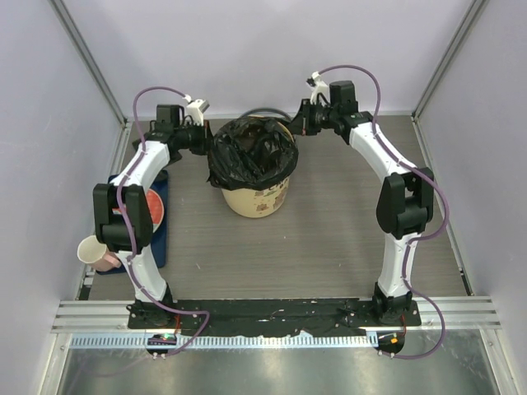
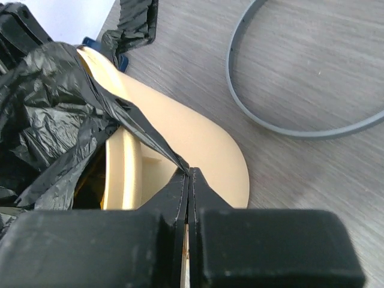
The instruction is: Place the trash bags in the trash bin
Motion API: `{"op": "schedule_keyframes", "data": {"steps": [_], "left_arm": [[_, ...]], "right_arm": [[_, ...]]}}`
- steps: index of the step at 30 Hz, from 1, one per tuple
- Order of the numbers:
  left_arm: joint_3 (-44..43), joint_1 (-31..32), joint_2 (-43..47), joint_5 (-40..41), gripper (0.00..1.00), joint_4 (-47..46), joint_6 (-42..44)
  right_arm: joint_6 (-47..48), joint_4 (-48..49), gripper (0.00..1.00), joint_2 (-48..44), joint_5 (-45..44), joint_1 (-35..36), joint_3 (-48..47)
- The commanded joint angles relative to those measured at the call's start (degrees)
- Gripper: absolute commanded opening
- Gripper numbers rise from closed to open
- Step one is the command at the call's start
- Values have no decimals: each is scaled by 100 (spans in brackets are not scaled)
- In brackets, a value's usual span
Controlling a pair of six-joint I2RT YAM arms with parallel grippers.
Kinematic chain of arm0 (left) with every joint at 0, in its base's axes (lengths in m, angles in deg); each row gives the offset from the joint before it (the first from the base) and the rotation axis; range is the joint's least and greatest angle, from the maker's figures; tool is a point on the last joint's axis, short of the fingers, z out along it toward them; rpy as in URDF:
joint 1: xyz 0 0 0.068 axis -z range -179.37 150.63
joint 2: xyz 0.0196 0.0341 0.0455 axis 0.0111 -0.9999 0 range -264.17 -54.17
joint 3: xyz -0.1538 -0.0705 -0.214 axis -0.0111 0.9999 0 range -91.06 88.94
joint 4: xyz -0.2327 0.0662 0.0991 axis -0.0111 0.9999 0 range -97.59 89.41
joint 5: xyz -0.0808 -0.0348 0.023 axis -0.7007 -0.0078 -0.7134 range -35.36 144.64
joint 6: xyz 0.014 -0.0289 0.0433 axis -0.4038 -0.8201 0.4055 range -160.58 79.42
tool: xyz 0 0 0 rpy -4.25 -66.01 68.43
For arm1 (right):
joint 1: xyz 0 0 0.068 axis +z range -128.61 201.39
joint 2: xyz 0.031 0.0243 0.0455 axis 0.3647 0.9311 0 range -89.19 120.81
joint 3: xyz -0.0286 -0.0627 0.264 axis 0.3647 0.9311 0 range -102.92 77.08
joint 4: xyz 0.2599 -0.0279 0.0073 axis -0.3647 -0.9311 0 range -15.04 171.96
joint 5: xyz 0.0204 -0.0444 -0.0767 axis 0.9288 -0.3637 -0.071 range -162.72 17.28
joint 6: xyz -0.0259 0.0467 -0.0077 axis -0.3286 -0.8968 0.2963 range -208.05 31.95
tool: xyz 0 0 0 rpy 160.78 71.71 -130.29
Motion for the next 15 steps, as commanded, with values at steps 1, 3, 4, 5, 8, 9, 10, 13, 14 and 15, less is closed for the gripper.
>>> {"op": "schedule_keyframes", "data": {"steps": [1, 3, 4, 5, 8, 9, 10, 13, 14, 15], "left_arm": [[-205, -78, -25, -205, 0, 100, -198], [-214, -78, 45, -276, 0, 55, -347], [-232, -78, 72, -311, 0, 29, -400], [-240, -78, 98, -355, 0, 3, -488], [-197, -78, 204, -425, 0, -94, -620], [-179, -69, 204, -399, 0, -94, -673], [-92, -78, 134, -356, 0, -94, -690], [-56, -86, -207, -180, 0, 204, -664], [-30, -95, -279, -188, 0, 248, -690], [84, -95, -340, -145, 0, 231, -760]], "right_arm": [[235, -33, 1, 65, -163, -15, 323], [288, -94, 1, 30, -198, -7, 586], [375, -121, 1, 21, -207, -7, 674], [411, -147, 1, 3, -216, -7, 771], [481, -200, 1, -76, -233, -7, 1114], [499, -191, 1, -102, -224, -7, 1280], [525, -209, 1, -155, -233, -7, 1360], [631, -279, 1, -286, -303, -42, 1668], [692, -323, 1, -339, -312, -94, 1747], [727, -358, 1, -383, -312, -138, 1904]]}}
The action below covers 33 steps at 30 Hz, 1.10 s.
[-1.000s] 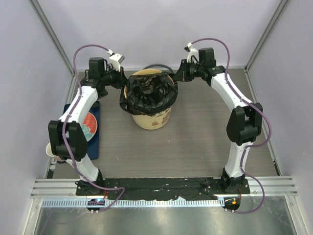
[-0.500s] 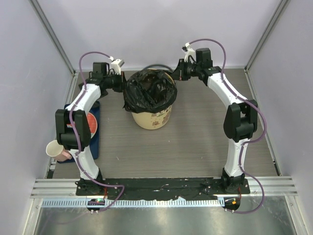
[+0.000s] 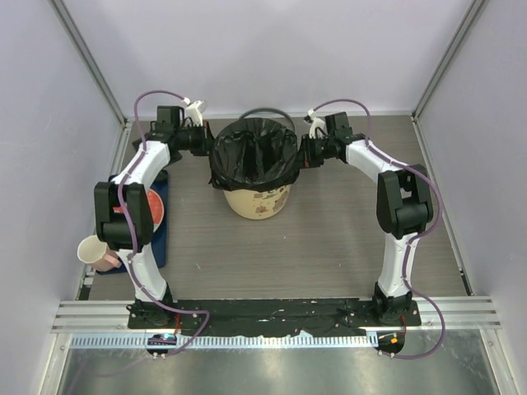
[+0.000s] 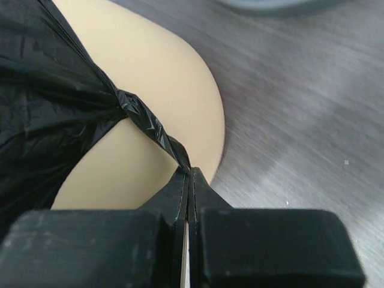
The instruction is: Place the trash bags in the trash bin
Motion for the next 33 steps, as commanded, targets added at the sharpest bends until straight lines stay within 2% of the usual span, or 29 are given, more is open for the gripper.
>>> {"op": "schedule_keyframes", "data": {"steps": [1, 7, 9, 10, 11, 14, 17, 20, 24, 29, 33], "left_arm": [[156, -58, -343, 94, 0, 120, -221], [17, -251, -370, 358, 0, 365, -239], [-53, -417, -212, 201, 0, 514, -248], [-62, -549, -142, -175, 4, 584, -265], [-54, -637, -46, -361, 25, 637, -317], [419, -919, 630, -879, 55, 375, -676], [974, -1042, 1193, -1083, 64, 400, -662], [1439, -1042, 1484, -1223, 68, 656, -634], [2037, -955, 1529, -1549, 73, 130, -1212], [2012, -569, 1239, -1462, 78, -240, -1574], [1994, -270, 949, -1462, 76, -549, -1847]], "right_arm": [[356, -255, 1, -466, -199, -189, 437], [716, -554, 1, -792, -164, -514, 859], [795, -651, 1, -959, -41, -549, 981], [804, -677, 1, -1011, 46, -541, 1017], [778, -686, 1, -1116, 204, -541, 1043], [690, -686, 1, -1240, 390, -532, 1114], [655, -677, 1, -1381, 513, -514, 1219], [708, -704, 1, -1556, 531, -514, 1386], [778, -739, 1, -1715, 548, -514, 1597], [761, -765, 1, -1777, 601, -523, 1676], [708, -730, 1, -1768, 566, -497, 1685]]}}
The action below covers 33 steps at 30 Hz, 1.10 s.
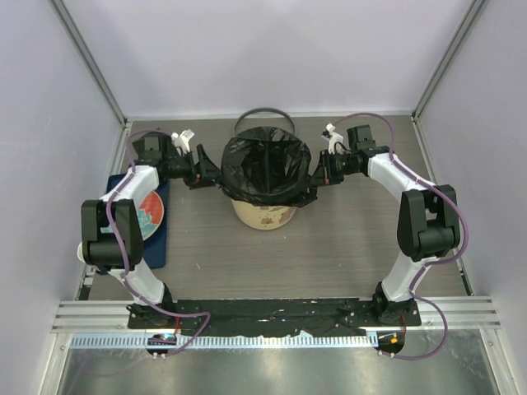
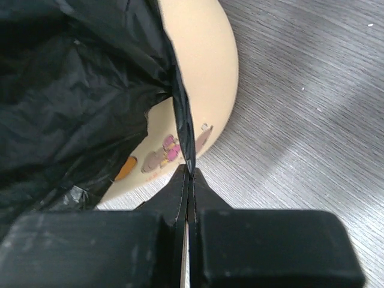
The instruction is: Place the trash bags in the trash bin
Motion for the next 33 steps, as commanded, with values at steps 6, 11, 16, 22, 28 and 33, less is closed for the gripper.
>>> {"op": "schedule_keyframes", "data": {"steps": [6, 11, 16, 22, 28, 33], "left_arm": [[41, 288, -956, -257, 50, -906, -888], [-3, 271, -1361, -214, 21, -1425, -1275], [-4, 236, -1695, 102, 0, -1311, -1213], [276, -9, -1723, -167, 7, -1623, -1239], [1094, -292, -528, -873, 59, -3286, -2318], [1412, -11, -236, -785, 71, -4465, -3330]], "right_arm": [[-25, 318, 1, -135, -224, 26, 195], [89, 336, 1, 102, -409, 8, 204], [510, 292, 1, 498, -778, -71, 353], [608, 248, 1, 797, -701, -97, 302], [432, 56, 1, 648, -331, -97, -76], [389, -173, 1, 437, -84, -97, -209]]}}
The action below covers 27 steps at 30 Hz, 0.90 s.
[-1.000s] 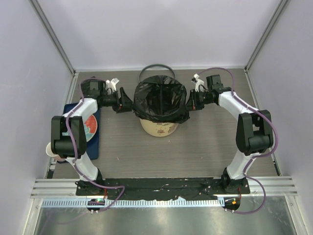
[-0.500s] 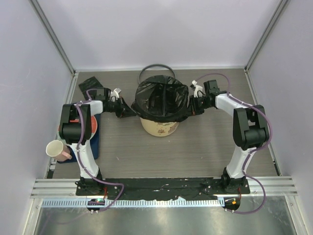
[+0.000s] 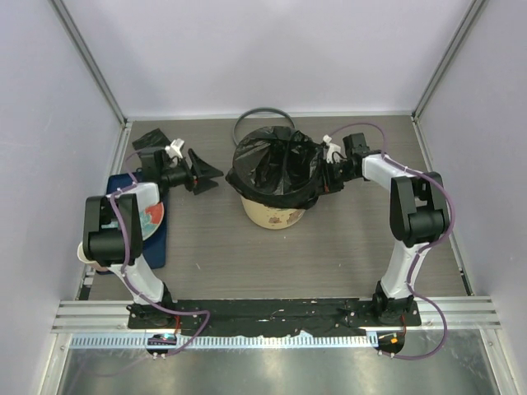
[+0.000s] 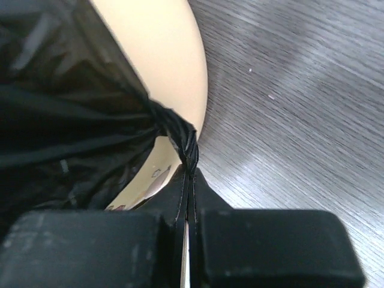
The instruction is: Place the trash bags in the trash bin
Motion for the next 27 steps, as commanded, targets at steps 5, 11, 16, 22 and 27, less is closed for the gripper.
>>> {"op": "schedule_keyframes", "data": {"steps": [5, 11, 16, 22, 27], "left_arm": [[160, 537, 25, -177, 73, -2602, -1824], [239, 854, -476, -177, 76, -3921, -2695], [564, 986, -740, 52, 74, -4483, -3179], [538, 1047, -1048, 60, 53, -5328, -3697], [573, 1082, -1145, 131, 18, -5416, -3847]], "right_arm": [[10, -437, 1, -567, 443, -14, -426], [-60, -569, 1, -646, 478, 99, -610], [-236, -482, 1, -699, 426, 293, -689], [-271, -437, 1, -620, 373, 390, -769], [-289, -429, 1, -567, 312, 399, -848]]}}
